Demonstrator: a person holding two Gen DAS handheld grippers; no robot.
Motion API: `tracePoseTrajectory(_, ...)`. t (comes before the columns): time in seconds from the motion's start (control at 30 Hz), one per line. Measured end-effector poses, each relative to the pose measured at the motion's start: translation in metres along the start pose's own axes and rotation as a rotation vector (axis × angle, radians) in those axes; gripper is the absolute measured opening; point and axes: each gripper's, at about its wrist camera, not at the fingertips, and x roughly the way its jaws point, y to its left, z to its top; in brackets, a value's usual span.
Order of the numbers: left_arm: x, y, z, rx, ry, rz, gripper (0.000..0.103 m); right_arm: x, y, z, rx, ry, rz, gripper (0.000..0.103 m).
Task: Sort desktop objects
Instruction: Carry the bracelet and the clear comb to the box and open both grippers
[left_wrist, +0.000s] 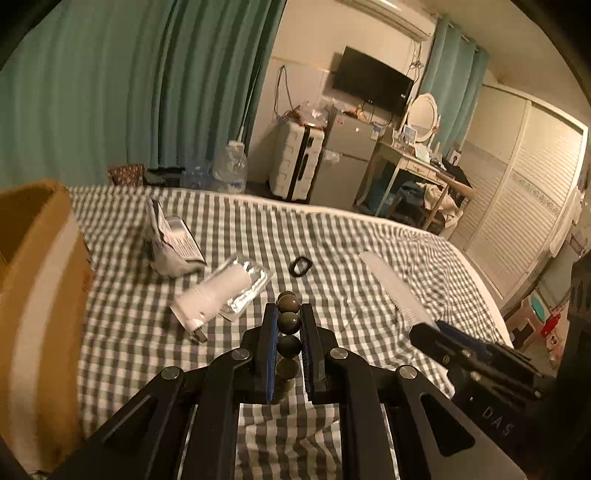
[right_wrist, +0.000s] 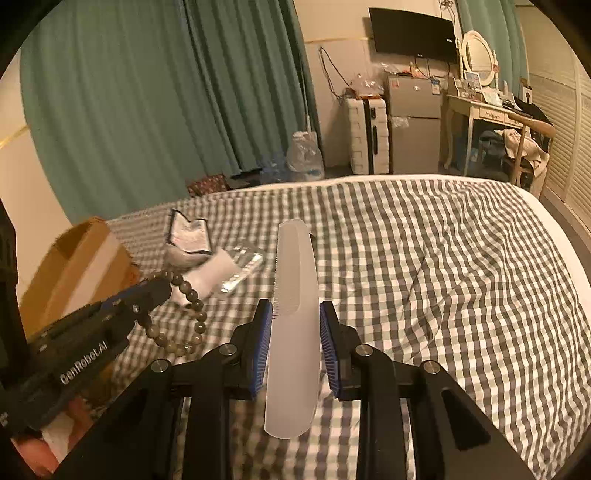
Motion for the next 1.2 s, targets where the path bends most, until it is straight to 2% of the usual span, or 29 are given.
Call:
tracePoseTrajectory(0.27,-0.052,-0.001,0.016,0.002,-0.036,0.009,0.011,-0.044,0.029,-0.006,-0.035,-0.038,0.03,0.025)
tracePoseTrajectory(0.4,-0.074,0.002,0.025,0.05,-0.049,0.012,0.011,-0.065,0.039,-0.007,-0.037,-0.047,0.052,0.025)
tracePoseTrajectory(0.5,-0.094,0.017,0.036,0.071,-0.063,0.03,0.011,-0.079,0.045,-0.004,-0.03,-0.068,0.071,0.026)
tracePoseTrajectory(0.67,-0.127,0.068,0.06,0.001,-0.095,0.083,0.011,-0.095,0.073,0.013,-0.054,-0.103,0.11,0.026)
tracePoseTrajectory(0.73,-0.138,0.091,0.068,-0.007,-0.121,0.129,0.011,-0.095,0.091,0.021,-0.087,-0.109,0.132,0.026)
tracePoseTrajectory(0.87,-0.15,0.136,0.078,-0.032,-0.112,0.204,0.011,-0.084,0.139,0.037,-0.129,-0.098,0.239,0.026)
tracePoseTrajectory(1.0,-0.154,0.18,0.08,-0.076,-0.102,0.257,0.011,-0.05,0.202,0.05,-0.182,-0.034,0.361,0.026)
tracePoseTrajectory(1.1,-0.147,0.209,0.074,-0.099,-0.069,0.291,0.011,-0.015,0.246,0.048,-0.208,0.033,0.423,0.026)
tracePoseTrajectory(1.2,-0.137,0.234,0.067,-0.135,-0.035,0.315,0.011,0.019,0.277,0.045,-0.231,0.098,0.441,0.026)
